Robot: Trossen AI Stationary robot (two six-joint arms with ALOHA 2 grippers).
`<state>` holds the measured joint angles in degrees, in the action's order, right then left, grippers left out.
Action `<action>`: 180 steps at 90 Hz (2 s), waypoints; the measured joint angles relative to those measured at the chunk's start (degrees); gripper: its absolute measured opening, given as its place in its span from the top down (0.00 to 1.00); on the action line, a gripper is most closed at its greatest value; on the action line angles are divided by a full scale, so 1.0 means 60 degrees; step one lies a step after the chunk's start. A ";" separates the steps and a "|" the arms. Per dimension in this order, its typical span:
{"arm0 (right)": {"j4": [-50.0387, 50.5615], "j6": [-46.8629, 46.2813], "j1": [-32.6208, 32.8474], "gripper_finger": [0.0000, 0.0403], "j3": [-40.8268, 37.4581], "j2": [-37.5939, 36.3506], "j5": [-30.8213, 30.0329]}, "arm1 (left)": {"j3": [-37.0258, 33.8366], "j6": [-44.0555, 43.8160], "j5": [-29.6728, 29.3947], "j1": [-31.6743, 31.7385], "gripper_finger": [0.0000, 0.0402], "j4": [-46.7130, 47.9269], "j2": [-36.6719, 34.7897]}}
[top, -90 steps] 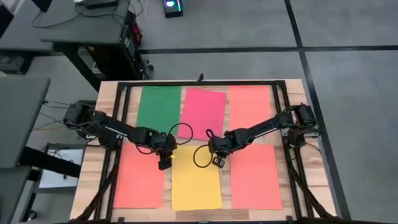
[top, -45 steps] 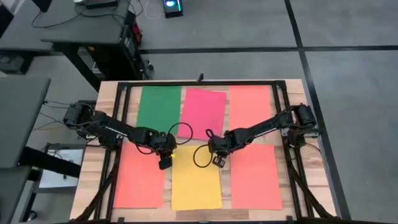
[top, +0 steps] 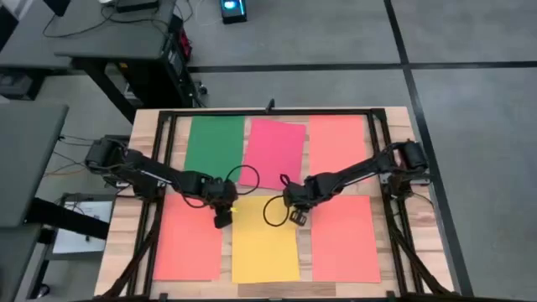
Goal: Organize paper
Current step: Stack the yellow paper on top of the yellow paper
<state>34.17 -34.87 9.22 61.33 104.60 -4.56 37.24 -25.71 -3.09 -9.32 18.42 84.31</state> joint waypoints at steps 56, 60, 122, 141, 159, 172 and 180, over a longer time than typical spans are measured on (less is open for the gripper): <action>-0.1757 -0.4325 0.3793 1.00 0.0038 -0.0335 -0.0125 | 0.0915 -0.4357 -0.2059 -0.5396 1.00 -0.0561 -0.0094; -0.2074 -0.4591 0.4017 1.00 0.0038 -0.0264 -0.0233 | 0.1262 -0.4416 -0.2129 -0.5633 1.00 -0.0553 0.0286; -0.0876 -0.4709 0.4609 1.00 0.2570 0.2112 0.0162 | 0.4173 -0.3870 -0.1202 -0.6248 1.00 -0.0267 0.3934; -0.0961 -0.4686 0.4496 1.00 0.2570 0.2124 0.0234 | 0.4170 -0.3892 -0.1163 -0.6147 1.00 -0.0292 0.3938; -0.1003 -0.4686 0.4448 1.00 0.2570 0.2131 0.0249 | 0.4159 -0.3902 -0.1055 -0.6021 1.00 -0.0464 0.3947; -0.1012 -0.4719 0.4443 1.00 0.2570 0.2136 0.0251 | 0.4159 -0.3899 -0.0982 -0.5968 1.00 -0.0494 0.3949; -0.1016 -0.4751 0.4443 1.00 0.2570 0.2137 0.0253 | 0.4159 -0.3899 -0.0984 -0.5968 1.00 -0.0495 0.3949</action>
<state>28.08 -63.37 35.88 76.75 117.43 -3.05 62.19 -49.10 -8.99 -45.12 15.45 108.01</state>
